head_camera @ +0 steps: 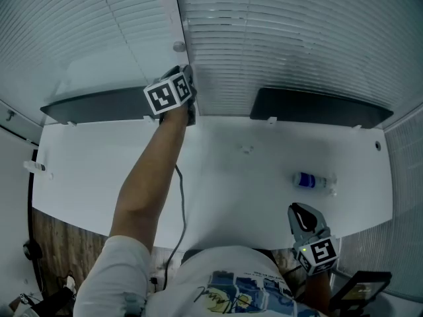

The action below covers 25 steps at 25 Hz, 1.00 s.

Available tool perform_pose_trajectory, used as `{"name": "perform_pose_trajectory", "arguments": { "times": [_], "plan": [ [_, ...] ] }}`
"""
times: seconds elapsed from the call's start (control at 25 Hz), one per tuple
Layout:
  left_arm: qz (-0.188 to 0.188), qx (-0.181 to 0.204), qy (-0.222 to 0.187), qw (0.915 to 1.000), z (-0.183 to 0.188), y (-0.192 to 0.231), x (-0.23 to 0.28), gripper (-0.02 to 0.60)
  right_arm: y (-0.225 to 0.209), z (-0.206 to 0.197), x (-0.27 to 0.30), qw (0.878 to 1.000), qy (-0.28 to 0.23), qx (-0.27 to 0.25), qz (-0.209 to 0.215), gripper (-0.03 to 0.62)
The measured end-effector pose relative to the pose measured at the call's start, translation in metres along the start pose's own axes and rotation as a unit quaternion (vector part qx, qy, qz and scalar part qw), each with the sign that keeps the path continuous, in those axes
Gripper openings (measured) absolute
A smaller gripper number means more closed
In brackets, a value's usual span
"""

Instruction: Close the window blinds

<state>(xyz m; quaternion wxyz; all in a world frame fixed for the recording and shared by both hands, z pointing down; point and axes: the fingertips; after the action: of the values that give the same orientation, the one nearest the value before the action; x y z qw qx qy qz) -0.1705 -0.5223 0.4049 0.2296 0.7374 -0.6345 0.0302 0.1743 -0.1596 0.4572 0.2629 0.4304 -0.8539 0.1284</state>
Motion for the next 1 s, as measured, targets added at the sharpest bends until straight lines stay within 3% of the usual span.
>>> {"name": "perform_pose_trajectory", "arguments": {
  "times": [0.2,0.28,0.64,1.0],
  "plan": [
    [0.017,0.107,0.005,0.9941,0.002,-0.002,-0.004,0.13,0.004,0.002,0.0,1.0,-0.004,-0.003,0.004,0.02],
    [0.02,0.131,0.001,0.9912,0.004,-0.003,-0.008,0.132,0.005,0.004,0.0,1.0,-0.006,-0.003,0.004,0.02],
    [-0.008,0.123,-0.008,0.9924,-0.013,-0.007,-0.055,0.133,0.025,0.01,0.005,0.999,-0.041,-0.021,0.01,0.02],
    [-0.08,0.144,-0.006,0.9862,-0.042,-0.024,-0.17,0.084,0.085,0.029,0.0,0.997,-0.047,-0.048,0.024,0.02]
  ]
}}
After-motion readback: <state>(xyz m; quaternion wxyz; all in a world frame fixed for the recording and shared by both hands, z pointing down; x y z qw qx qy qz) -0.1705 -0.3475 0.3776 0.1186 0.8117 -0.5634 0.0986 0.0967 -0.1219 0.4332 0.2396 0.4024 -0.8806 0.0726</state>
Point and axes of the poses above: the fingertips, and each gripper's own axes: x forward along the fingers, y to its left, z out of its top, and after that the axes turned 5 degrees about y, right-handed
